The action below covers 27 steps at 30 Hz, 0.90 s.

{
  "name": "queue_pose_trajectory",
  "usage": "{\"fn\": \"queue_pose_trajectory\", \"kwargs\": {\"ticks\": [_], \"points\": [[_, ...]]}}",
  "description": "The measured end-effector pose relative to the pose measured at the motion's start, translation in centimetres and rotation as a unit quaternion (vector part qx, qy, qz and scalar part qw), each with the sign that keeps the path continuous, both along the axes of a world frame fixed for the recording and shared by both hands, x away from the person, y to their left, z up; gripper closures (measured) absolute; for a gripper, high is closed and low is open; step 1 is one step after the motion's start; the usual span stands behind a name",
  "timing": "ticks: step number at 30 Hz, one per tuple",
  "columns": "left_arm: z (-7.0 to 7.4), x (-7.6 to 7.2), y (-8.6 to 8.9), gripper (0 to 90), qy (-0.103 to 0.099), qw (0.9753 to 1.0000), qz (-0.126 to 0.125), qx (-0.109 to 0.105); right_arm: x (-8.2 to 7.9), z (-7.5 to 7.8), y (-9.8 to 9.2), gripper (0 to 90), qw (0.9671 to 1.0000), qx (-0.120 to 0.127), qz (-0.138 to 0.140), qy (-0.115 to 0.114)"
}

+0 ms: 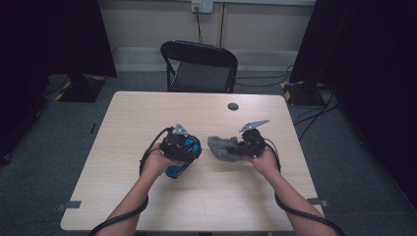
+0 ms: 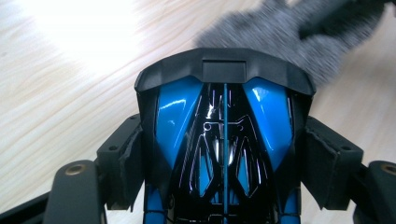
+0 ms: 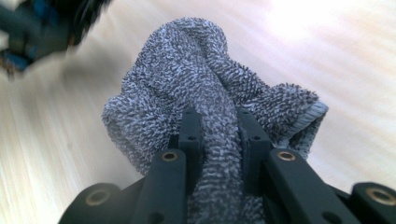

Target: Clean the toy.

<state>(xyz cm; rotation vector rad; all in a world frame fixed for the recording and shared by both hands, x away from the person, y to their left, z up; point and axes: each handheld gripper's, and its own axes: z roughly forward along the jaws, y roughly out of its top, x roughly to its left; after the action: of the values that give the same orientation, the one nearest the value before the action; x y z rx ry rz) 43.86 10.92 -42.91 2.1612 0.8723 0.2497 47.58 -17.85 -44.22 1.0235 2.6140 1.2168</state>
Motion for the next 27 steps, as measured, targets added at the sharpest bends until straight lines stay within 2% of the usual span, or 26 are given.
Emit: {"fn": "queue_pose_trajectory", "kwargs": {"ticks": [6,10,12,15,19,21,27], "points": [[0.6,-0.5,-2.0,25.7,-0.003,0.9996,-0.024,-0.014,1.4,1.9,0.4,75.9,0.9995,0.000,-0.030,-0.010],[0.6,-0.5,-3.2,25.7,-0.004,0.9993,-0.036,-0.012,1.8,2.6,1.8,76.0,0.9997,0.004,-0.020,-0.016],[0.5,-0.4,-3.4,25.7,-0.007,0.9994,-0.034,-0.009,1.7,2.8,2.6,76.0,0.9997,0.004,-0.014,-0.019],[0.3,-0.2,-3.4,25.7,-0.006,0.9995,-0.028,-0.011,1.6,2.7,3.4,76.0,0.9998,-0.005,-0.006,-0.018],[0.1,0.0,-3.0,25.7,-0.004,0.9997,-0.021,-0.010,1.3,2.4,3.6,76.2,0.9999,0.001,0.010,-0.007],[0.1,0.1,-2.8,25.7,-0.010,0.9998,-0.015,0.001,1.1,2.3,3.8,76.4,0.9998,0.000,0.018,-0.006],[0.0,0.3,-2.4,25.7,-0.007,0.9999,-0.011,-0.001,0.5,2.3,3.8,76.6,0.9994,0.000,0.033,-0.007]]}}
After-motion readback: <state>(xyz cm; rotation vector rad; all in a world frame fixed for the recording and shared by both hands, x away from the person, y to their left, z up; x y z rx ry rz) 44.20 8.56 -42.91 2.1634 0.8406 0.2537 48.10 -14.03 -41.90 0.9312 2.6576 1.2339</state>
